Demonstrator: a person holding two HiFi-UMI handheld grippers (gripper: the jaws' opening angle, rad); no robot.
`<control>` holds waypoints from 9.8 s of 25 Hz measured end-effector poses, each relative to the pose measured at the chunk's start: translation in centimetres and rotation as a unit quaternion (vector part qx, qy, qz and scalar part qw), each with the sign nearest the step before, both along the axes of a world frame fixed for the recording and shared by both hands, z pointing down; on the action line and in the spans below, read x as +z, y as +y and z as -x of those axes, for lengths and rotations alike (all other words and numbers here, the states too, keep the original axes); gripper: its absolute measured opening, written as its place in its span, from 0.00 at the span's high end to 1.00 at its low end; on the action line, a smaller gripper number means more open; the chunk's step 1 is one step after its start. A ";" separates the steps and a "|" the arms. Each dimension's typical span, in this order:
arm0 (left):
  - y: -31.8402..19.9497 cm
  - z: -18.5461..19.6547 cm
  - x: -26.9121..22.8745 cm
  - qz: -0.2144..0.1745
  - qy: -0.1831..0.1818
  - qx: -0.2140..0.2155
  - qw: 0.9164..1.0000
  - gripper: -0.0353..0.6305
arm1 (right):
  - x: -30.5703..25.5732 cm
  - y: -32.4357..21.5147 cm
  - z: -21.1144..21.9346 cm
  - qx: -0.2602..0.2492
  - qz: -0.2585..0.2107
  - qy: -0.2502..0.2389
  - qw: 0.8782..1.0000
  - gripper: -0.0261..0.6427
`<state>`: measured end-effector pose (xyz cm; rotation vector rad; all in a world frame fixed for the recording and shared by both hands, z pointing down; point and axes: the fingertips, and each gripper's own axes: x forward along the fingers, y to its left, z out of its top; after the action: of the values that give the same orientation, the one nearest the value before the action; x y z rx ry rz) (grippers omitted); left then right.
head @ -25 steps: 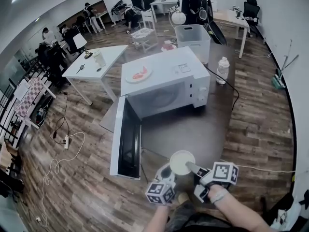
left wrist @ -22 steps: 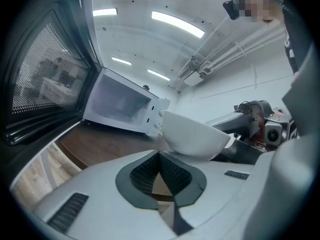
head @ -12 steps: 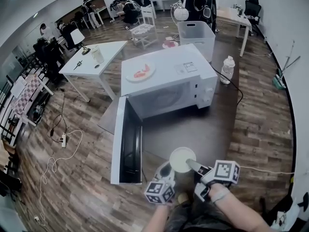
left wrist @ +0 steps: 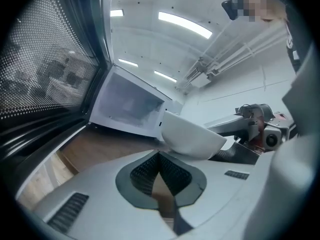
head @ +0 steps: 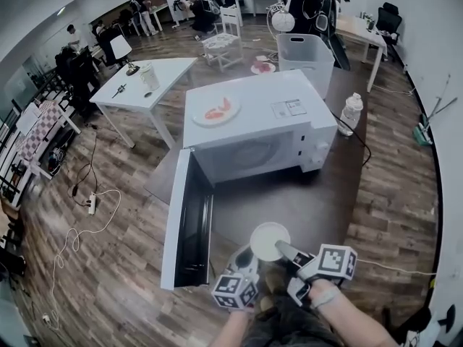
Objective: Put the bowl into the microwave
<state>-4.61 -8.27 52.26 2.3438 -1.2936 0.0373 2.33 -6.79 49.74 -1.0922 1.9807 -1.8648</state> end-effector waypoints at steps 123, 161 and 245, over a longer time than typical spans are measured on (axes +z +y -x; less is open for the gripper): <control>-22.0 2.3 -0.5 0.006 0.018 -0.067 0.998 0.94 | 2.0 -24.0 5.1 -0.085 -0.086 0.049 0.991 0.64; -24.8 3.9 -0.2 0.027 -0.014 -0.064 0.997 0.94 | 1.8 -25.8 5.2 -0.095 -0.184 0.168 0.964 0.95; -23.5 -0.6 -1.5 0.021 -0.006 -0.024 0.999 0.94 | 0.3 -25.4 4.3 -0.123 -0.306 0.298 0.896 0.96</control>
<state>-4.02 -31.75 50.71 2.2800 -1.3411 0.0638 -2.02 -32.22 50.06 -1.3358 2.8705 -0.8689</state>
